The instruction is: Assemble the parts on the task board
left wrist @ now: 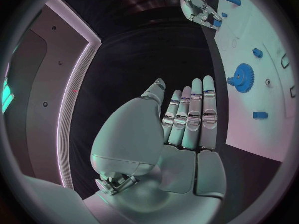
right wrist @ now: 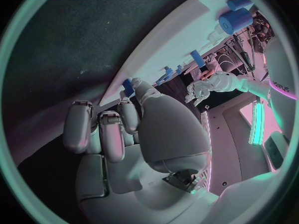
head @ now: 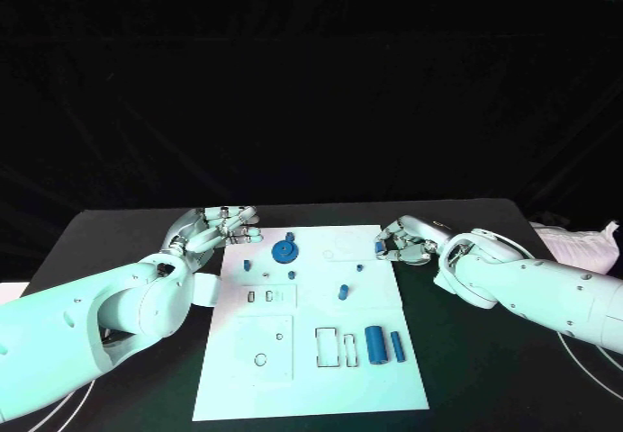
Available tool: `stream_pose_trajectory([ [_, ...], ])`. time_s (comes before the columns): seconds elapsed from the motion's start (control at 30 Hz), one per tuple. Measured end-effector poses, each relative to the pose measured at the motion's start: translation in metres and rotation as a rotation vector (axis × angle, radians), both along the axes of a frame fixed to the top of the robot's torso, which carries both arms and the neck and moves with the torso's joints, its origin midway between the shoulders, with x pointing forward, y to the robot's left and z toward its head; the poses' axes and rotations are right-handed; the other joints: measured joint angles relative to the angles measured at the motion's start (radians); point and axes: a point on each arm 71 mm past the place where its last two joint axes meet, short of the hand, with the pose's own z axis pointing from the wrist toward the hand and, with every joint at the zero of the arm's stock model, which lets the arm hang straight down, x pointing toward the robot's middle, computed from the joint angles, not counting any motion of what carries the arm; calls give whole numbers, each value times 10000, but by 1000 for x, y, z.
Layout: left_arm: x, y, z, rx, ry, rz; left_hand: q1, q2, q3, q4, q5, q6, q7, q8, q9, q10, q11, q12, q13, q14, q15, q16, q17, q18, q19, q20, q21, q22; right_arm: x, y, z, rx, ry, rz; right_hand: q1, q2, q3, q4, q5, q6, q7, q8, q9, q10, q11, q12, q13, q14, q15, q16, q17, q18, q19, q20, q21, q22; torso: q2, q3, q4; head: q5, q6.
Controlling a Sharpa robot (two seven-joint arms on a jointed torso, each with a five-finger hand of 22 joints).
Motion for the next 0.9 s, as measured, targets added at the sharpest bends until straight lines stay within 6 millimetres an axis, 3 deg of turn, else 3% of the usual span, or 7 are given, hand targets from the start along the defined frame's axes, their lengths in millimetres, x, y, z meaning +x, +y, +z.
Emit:
stream_pose_trajectory([
  [0.13,0,0,0,-6,4,-18,0,0,0,0,0,0,0,0,0,0,0,0,0,0,0,0,0,-1,0,0,0,0,0,0,0,-1,2,-4,10,10,31,-31,-144,103,3,41,9,14,-14,10,22,29,-43,0,0,0,35,-35,0,30,1,1,0,11,-14],
  [0.37,0,0,0,-1,10,-10,0,0,0,0,0,0,0,0,0,0,0,0,0,0,0,0,-1,0,0,0,0,0,0,1,0,14,-24,0,49,159,240,-102,-696,631,-167,235,59,14,-15,128,95,12,-168,0,-1,0,107,-107,47,145,2,5,0,22,-39],
  [0.63,0,1,0,2,16,-6,0,0,0,0,0,0,0,0,0,0,0,0,0,0,0,0,-2,0,0,0,0,1,0,1,1,46,-122,-91,8,250,300,-108,-760,785,-174,416,172,37,-38,269,138,46,-276,4,-2,0,184,-183,107,250,2,11,-6,-1,-74],
  [0.9,0,1,0,7,26,-1,52,52,31,-31,0,0,0,0,0,0,0,0,0,0,0,-48,7,-1,0,0,0,1,-3,6,4,314,-248,-246,-101,322,244,-52,-522,786,-173,418,180,49,-51,343,138,10,-311,43,-2,-1,246,-252,154,310,0,7,-2,-30,-96],
])
